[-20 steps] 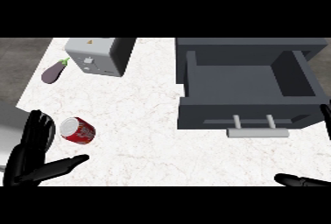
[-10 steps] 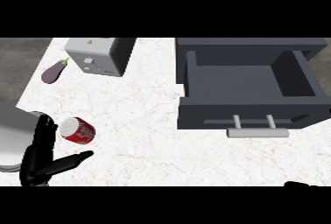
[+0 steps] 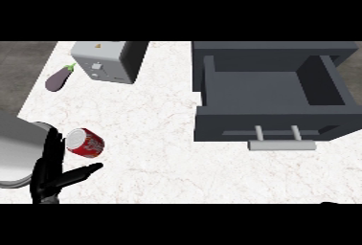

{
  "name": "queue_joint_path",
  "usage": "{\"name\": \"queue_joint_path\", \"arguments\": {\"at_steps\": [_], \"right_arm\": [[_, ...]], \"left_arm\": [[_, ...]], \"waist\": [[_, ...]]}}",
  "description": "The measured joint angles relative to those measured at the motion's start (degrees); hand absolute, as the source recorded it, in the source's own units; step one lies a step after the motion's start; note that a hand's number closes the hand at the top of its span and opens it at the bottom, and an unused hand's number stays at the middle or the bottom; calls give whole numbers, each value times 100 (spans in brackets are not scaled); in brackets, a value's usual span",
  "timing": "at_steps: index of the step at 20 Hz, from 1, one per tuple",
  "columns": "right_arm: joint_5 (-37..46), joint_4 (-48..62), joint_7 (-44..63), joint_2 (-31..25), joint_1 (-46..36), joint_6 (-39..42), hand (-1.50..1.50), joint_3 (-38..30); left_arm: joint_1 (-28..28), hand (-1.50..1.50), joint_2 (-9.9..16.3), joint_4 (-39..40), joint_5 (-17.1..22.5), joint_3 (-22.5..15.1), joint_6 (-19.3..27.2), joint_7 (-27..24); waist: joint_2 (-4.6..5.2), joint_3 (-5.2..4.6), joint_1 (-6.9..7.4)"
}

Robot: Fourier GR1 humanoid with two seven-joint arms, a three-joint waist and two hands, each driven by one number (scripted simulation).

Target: Pick up the can, place it into the drawer and close the drawer

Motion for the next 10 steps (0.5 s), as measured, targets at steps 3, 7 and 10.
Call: {"name": "queue_joint_path", "arguments": {"at_steps": [3, 7, 10], "right_arm": [[-51, 106, -17, -79, -84, 66, -150, -146], [-7, 189, -118, -46, -75, 144, -150, -156], [8, 153, -105, -16, -83, 157, -150, -157]], "left_arm": [[-347, -150, 75, 563, 46, 63, 101, -175], [-550, -150, 186, 1363, 134, 173, 52, -709], [-944, -150, 367, 1983, 183, 238, 24, -935]], "waist": [[1, -1, -5], [4, 0, -9], [5, -3, -17]]}}
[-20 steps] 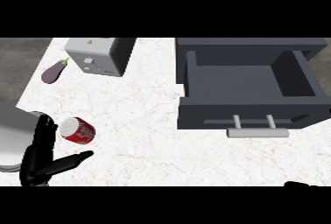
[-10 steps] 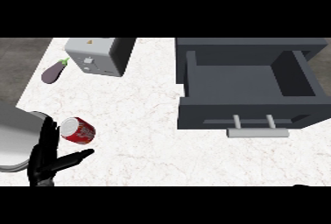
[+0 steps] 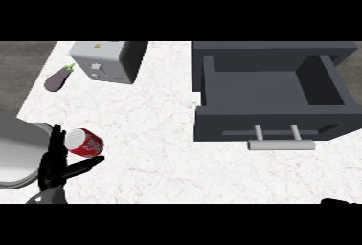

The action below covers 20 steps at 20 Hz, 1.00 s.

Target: Pick up the can, place it into the drawer and close the drawer

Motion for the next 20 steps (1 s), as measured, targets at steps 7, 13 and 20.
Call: {"name": "queue_joint_path", "arguments": {"at_steps": [7, 13, 20], "right_arm": [[-121, -175, 304, -101, -114, 44, -150, -119], [2, -83, 156, -11, -129, 42, -150, -84], [38, -207, 161, 47, -95, 27, -150, -79]], "left_arm": [[-653, -150, 263, 1225, 31, 36, -151, -619], [-1078, 150, 336, 1833, -37, -108, -468, -878], [-1405, 150, 415, 2258, 5, -173, -1026, -1104]], "waist": [[5, 0, -13], [11, -2, -31], [15, -2, -43]]}}
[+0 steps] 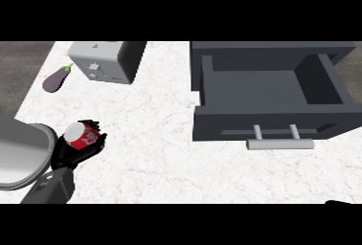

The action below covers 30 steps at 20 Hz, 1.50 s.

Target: Pick up the can, place it into the drawer and close the drawer

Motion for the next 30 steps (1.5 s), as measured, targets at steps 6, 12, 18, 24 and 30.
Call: {"name": "queue_joint_path", "arguments": {"at_steps": [6, 12, 18, 24, 30], "right_arm": [[53, -2, 127, -41, -162, -87, -150, -44], [192, 58, 130, -49, -262, -126, -150, 22], [155, 25, 20, -57, -172, -75, -150, -75], [204, 58, 68, -103, -282, -144, -150, -149], [310, -30, 156, -74, -310, -194, -150, -65]], "left_arm": [[-276, 150, 27, 204, 22, -33, -208, -171], [-764, 150, -530, 201, -56, -191, 179, -159], [-1187, 150, -941, -145, -25, -340, 455, 224], [-1519, 150, -1297, -891, -63, -701, 837, 994], [-1850, 150, -1370, -1881, 95, -1318, 1160, 2069]], "waist": [[2, 0, 4], [1, -1, -7], [-14, 6, 20], [-37, 7, 74], [-54, 10, 93]]}}
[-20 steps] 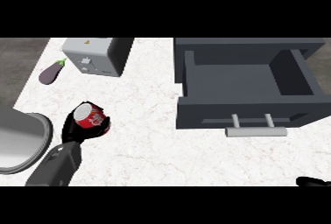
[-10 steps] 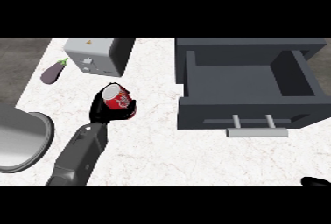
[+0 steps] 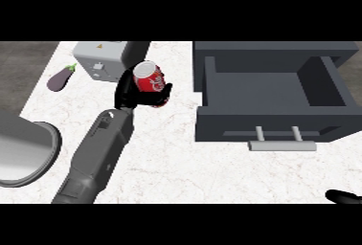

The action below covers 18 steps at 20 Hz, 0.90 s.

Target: Pick up the can, place it into the drawer and close the drawer

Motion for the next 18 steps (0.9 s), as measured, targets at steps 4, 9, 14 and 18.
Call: {"name": "queue_joint_path", "arguments": {"at_steps": [4, 9, 14, 18], "right_arm": [[39, -34, -87, 71, 146, 20, -150, 14], [-162, -8, 64, -100, -2, 49, -150, -172], [-180, 18, 30, -102, 8, 65, -150, -211], [-123, 19, 49, -96, -54, 39, -150, -161]], "left_arm": [[-305, 150, -51, -713, 224, -351, 310, 845], [-707, 150, -75, -1415, 425, -775, 840, 1734], [-1391, 150, -82, -1646, 422, -1056, 1305, 2535], [-2002, 150, -84, -1412, 507, -1230, 1609, 2874]], "waist": [[-3, -1, -15], [8, -1, -40], [21, -1, -67], [35, -1, -107]]}}
